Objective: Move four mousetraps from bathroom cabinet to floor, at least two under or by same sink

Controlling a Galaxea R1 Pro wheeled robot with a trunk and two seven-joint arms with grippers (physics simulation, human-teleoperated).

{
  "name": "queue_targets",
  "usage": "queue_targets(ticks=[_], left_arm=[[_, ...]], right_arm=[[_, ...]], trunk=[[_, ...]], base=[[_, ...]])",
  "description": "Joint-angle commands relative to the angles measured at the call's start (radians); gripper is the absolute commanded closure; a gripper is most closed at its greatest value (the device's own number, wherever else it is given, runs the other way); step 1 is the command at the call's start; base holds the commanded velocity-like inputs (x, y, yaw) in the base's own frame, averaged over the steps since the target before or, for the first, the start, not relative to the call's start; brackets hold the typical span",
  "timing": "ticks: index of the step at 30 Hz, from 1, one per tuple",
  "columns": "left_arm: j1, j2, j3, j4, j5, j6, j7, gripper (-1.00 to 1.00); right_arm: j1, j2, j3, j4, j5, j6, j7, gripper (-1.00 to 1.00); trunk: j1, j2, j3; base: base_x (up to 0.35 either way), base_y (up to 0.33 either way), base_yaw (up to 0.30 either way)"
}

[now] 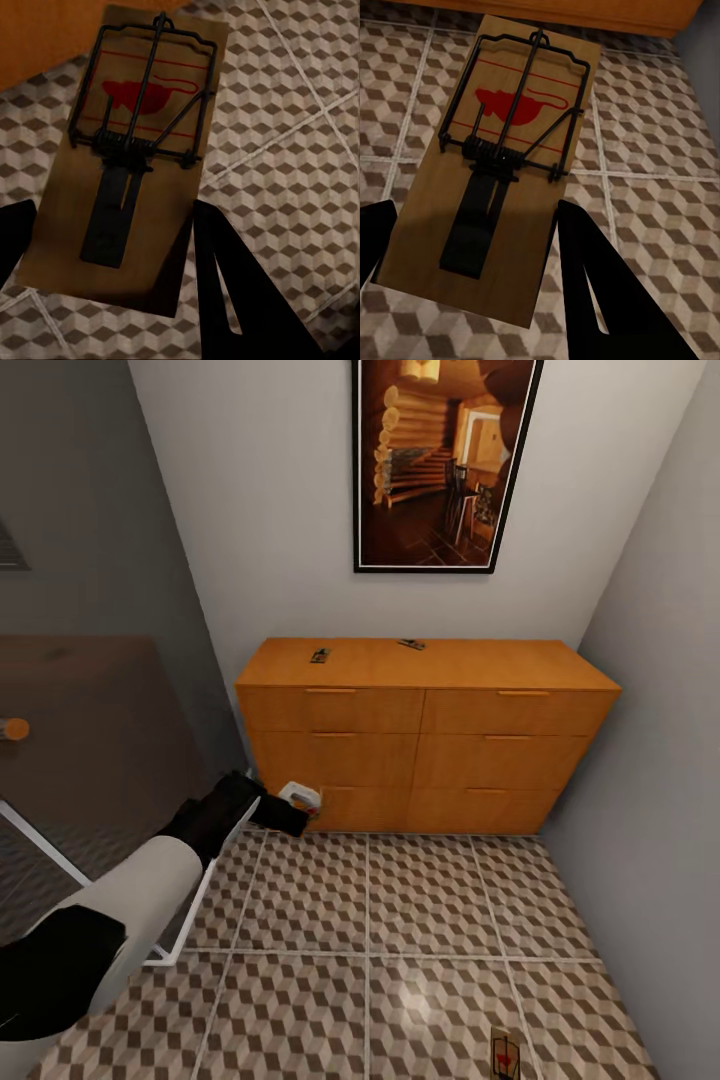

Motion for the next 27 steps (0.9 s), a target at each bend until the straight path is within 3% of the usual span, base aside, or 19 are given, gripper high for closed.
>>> queue_targets(ticks=[1,4,11,15,20,22,25,27], left_arm=[[0.002,0.000,-0.004,0.021,-0.005,-0.020,-0.005,1.00],[0.014,-0.005,-0.003,0.138,-0.003,-0.134,-0.005,1.00],[0.030,-0.021,0.000,0.535,0.005,-0.537,0.007,1.00],[0.092,-0.011,0.004,0.585,0.019,-0.636,0.056,1.00],[0.200,0.003,0.004,0.596,0.105,-0.705,0.170,1.00],[0.245,0.010,0.004,0.598,0.140,-0.840,0.233,1.00],[0.315,0.025,0.005,0.600,0.159,-1.094,0.322,1.00],[0.352,0.035,0.005,0.600,0.162,-1.161,0.349,1.00]], right_arm=[[-0.001,0.000,0.004,0.001,0.004,-0.002,-0.005,1.00],[-0.001,-0.001,0.004,0.001,0.004,-0.001,-0.005,1.00],[-0.001,-0.001,0.004,0.001,0.004,-0.001,-0.005,1.00],[-0.001,-0.002,0.004,0.001,0.004,-0.001,-0.006,1.00],[-0.001,-0.002,0.004,0.001,0.004,-0.001,-0.006,1.00],[-0.001,-0.002,0.004,0.001,0.004,-0.001,-0.005,1.00],[-0.001,-0.006,0.003,0.000,0.004,-0.001,-0.004,1.00],[-0.001,-0.008,0.002,0.000,0.004,0.000,-0.004,1.00]], trunk=[[0.000,0.000,-0.001],[0.000,0.000,-0.001],[0.000,0.000,-0.001],[0.000,0.000,-0.001],[0.000,0.000,-0.001],[0.000,0.000,-0.001],[0.000,0.000,-0.001],[0.000,0.000,-0.001]], base=[[0.000,0.000,0.000],[0.000,0.000,0.000],[0.000,0.000,0.000],[0.000,0.000,0.000],[0.000,0.000,0.000],[0.000,0.000,0.000],[0.000,0.000,0.000],[0.000,0.000,0.000]])
